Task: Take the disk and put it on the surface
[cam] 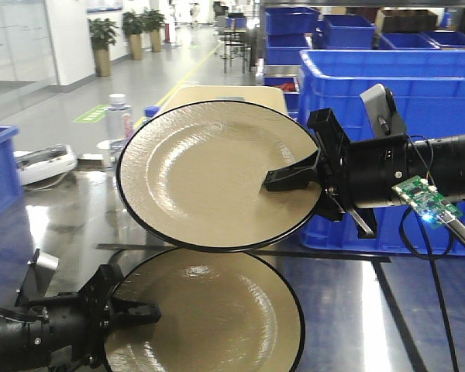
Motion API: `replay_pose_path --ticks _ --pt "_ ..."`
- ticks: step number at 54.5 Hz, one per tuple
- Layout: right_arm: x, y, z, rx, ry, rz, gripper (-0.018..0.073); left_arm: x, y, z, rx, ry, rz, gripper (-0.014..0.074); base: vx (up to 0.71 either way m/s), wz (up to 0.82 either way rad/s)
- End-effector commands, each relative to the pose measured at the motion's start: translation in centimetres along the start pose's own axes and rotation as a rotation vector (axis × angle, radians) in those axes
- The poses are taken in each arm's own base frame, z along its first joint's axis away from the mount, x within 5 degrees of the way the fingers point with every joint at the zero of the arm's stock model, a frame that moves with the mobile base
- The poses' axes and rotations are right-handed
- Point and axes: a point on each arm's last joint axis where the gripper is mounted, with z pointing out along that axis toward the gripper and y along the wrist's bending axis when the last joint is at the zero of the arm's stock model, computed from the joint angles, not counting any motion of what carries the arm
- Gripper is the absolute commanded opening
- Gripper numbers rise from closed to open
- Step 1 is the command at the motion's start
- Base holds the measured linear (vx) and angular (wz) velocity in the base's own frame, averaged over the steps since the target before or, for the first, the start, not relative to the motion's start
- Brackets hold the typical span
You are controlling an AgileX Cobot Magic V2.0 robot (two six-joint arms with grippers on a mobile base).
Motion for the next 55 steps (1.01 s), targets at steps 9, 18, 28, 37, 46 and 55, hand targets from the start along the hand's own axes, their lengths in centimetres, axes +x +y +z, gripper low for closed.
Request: replay_pose_path --ticks 9,18,28,37,46,55 --pt "-0.47 3.57 -2.02 -0.135 -0.096 -0.014 -0.0008 -0.44 -3.3 -1.05 0.174 -0.028 -0.06 0.0001 0.2 -0.28" --pt "-0.47 3.57 -2.02 -0.135 -0.096 -0.014 -0.0008 -0.44 -3.3 -1.05 0.174 -0.028 -0.06 0.0001 0.16 -0.21" --pt "-0.47 3.57 -2.02 -0.135 -0.096 -0.014 -0.0008 -0.44 -3.3 -1.05 0.174 -0.028 -0.06 0.0001 0.11 -0.12" --pt "-0.47 3.57 -2.02 -0.135 -0.096 -0.014 -0.0008 -0.44 -3.3 -1.05 0.174 -0.028 -0.06 0.0001 0.05 -0.04" --pt "-0.47 3.57 -2.02 -0.135 -0.096 -0.014 -0.0008 -0.44 -3.3 -1.05 0.174 -0.028 -0.06 0.0001 0.01 -0.02" --pt "-0.47 3.57 -2.02 -0.135 -0.096 -0.014 -0.0008 -0.44 -3.3 -1.05 0.174 -0.028 -0.06 0.0001 0.0 0.0"
